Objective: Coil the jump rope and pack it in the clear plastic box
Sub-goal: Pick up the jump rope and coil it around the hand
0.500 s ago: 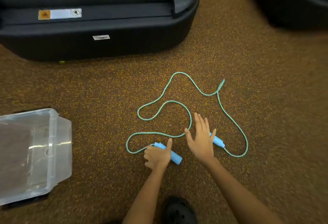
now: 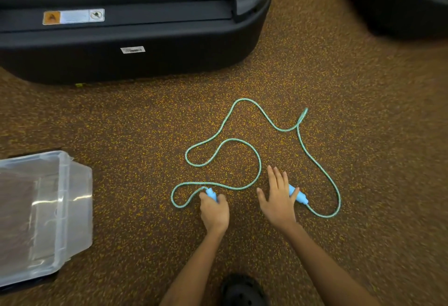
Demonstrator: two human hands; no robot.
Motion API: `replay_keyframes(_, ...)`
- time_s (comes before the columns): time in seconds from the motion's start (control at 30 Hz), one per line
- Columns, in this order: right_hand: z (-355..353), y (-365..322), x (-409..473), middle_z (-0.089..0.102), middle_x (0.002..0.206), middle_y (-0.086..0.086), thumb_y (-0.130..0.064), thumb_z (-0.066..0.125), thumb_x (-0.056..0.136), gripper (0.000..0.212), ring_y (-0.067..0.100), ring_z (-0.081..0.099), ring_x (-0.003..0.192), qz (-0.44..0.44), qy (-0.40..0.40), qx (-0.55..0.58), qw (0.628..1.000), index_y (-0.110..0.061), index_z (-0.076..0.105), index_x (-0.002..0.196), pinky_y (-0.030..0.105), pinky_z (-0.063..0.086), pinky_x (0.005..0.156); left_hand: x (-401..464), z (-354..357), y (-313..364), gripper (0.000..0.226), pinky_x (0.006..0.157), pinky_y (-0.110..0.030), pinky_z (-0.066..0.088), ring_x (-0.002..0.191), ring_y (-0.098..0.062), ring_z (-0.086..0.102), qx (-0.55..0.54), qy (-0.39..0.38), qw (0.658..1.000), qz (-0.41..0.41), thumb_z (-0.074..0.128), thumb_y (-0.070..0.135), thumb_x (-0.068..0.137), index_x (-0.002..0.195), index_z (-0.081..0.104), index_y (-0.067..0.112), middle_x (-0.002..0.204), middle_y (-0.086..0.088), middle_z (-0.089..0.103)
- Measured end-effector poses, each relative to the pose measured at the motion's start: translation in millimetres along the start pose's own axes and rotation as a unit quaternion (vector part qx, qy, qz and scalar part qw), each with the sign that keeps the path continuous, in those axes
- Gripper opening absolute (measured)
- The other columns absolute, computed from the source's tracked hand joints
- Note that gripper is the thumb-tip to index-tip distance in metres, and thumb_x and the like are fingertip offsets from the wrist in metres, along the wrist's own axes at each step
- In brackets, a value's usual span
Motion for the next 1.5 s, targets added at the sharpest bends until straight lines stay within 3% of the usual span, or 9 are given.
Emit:
replay_keyframes(0.13, -8.7, -13.5, 3.7, 0.011, 0.160, -0.004, -0.035, 0.043, 0.097, 0.065, 0.022, -0.001, 0.149, -0.013, 0.008, 0.000, 1.000, -0.023, 0.009, 0.152, 0.065, 0.002, 0.111, 11.1, -16.8, 17.8, 0.028, 0.079, -0.039, 0.039, 0.096, -0.041, 0.059, -0.073, 0.000, 0.997, 0.036, 0.054, 0.013, 0.090, 0.112, 0.051, -0.004, 0.101, -0.026, 0.063)
replay_keyframes(0.3, -23.8, -39.9, 6.7, 0.010, 0.160, -0.006, -0.031, 0.045, 0.097, 0.065, 0.019, -0.001, 0.149, -0.029, 0.022, 0.036, 0.999, -0.024, 0.010, 0.152, 0.063, 0.002, 0.113, 21.5, -34.6, 37.4, 0.037, 0.062, -0.038, 0.054, 0.059, -0.030, 0.059, -0.147, -0.025, 0.987, 0.058, 0.045, 0.052, 0.091, 0.075, 0.056, 0.021, 0.065, -0.013, 0.060)
replay_keyframes(0.4, -34.6, -62.1, 6.9, 0.014, 0.160, -0.004, -0.029, 0.047, 0.096, 0.065, 0.019, 0.001, 0.148, -0.039, 0.029, 0.081, 0.996, -0.024, 0.014, 0.151, 0.061, 0.004, 0.113, 19.8, -52.2, 58.8, 0.027, 0.043, -0.025, 0.046, 0.042, -0.018, 0.048, -0.193, -0.063, 0.977, 0.064, 0.045, 0.026, 0.096, 0.076, 0.059, 0.013, 0.060, -0.007, 0.053)
replay_keyframes(0.57, -56.2, -112.7, 5.2, 0.021, 0.158, -0.002, -0.022, 0.049, 0.095, 0.062, 0.019, 0.008, 0.148, -0.069, 0.027, 0.160, 0.984, -0.023, 0.019, 0.150, 0.055, 0.008, 0.115, 2.2, -87.4, 100.8, 0.019, 0.036, -0.019, 0.037, 0.034, -0.004, 0.043, -0.194, -0.143, 0.964, 0.114, 0.045, 0.010, 0.093, 0.089, 0.063, 0.006, 0.060, -0.001, 0.051)
replay_keyframes(0.87, -101.7, -196.8, -14.3, 0.031, 0.154, 0.002, -0.017, 0.052, 0.093, 0.062, 0.019, 0.020, 0.145, -0.202, 0.021, 0.256, 0.945, -0.024, 0.025, 0.149, 0.053, 0.018, 0.116, -54.2, -170.2, 164.0, 0.027, 0.041, -0.019, 0.036, 0.043, -0.011, 0.041, -0.218, -0.285, 0.919, 0.167, 0.040, 0.003, 0.087, 0.102, 0.063, 0.005, 0.057, -0.002, 0.046)
replay_keyframes(1.03, -150.2, -231.4, -29.0, 0.039, 0.149, 0.004, -0.009, 0.052, 0.090, 0.059, 0.020, 0.030, 0.141, -0.261, 0.036, 0.312, 0.913, -0.020, 0.035, 0.145, 0.049, 0.026, 0.115, -89.7, -223.7, 192.9, 0.035, 0.044, -0.022, 0.037, 0.044, -0.010, 0.042, -0.177, -0.332, 0.901, 0.216, 0.051, 0.042, 0.093, 0.091, 0.069, 0.012, 0.052, 0.003, 0.043)
replay_keyframes(1.17, -171.7, -252.3, -45.7, 0.045, 0.145, 0.005, -0.038, 0.050, 0.093, 0.037, 0.024, 0.027, 0.143, -0.284, 0.034, 0.267, 0.921, -0.019, 0.057, 0.124, 0.046, 0.018, 0.117, -112.8, -263.6, 206.5, 0.034, 0.046, -0.022, 0.038, 0.047, -0.010, 0.043, -0.182, -0.320, 0.894, 0.255, 0.050, 0.038, 0.095, 0.077, 0.070, 0.017, 0.056, 0.000, 0.045)
replay_keyframes(1.33, -194.5, -270.7, -73.5, 0.058, 0.079, -0.001, -0.019, 0.053, 0.095, 0.014, 0.019, 0.052, 0.080, -0.313, 0.058, 0.266, 0.910, -0.015, 0.055, 0.082, 0.039, 0.042, 0.082, -126.1, -314.3, 214.1, 0.032, 0.046, -0.021, 0.040, 0.049, -0.009, 0.046, -0.253, -0.260, 0.886, 0.290, 0.045, 0.031, 0.098, 0.083, 0.063, 0.009, 0.060, 0.001, 0.049)
replay_keyframes(1.5, -206.6, -277.3, -95.1, 0.068, 0.071, 0.001, -0.018, 0.052, 0.096, 0.021, 0.031, 0.062, 0.071, -0.297, 0.004, 0.292, 0.909, -0.005, 0.060, 0.082, 0.039, 0.048, 0.074, -133.0, -359.4, 214.3, 0.029, 0.048, -0.022, 0.042, 0.051, -0.009, 0.046, -0.343, -0.227, 0.865, 0.287, 0.044, 0.027, 0.099, 0.086, 0.062, 0.009, 0.061, 0.004, 0.050)
Point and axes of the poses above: each hand's wrist, its own x-axis towards the middle knuckle, its own z-axis out of the palm, y = z × x, the point moved 5 cm from there along x, towards the middle knuckle
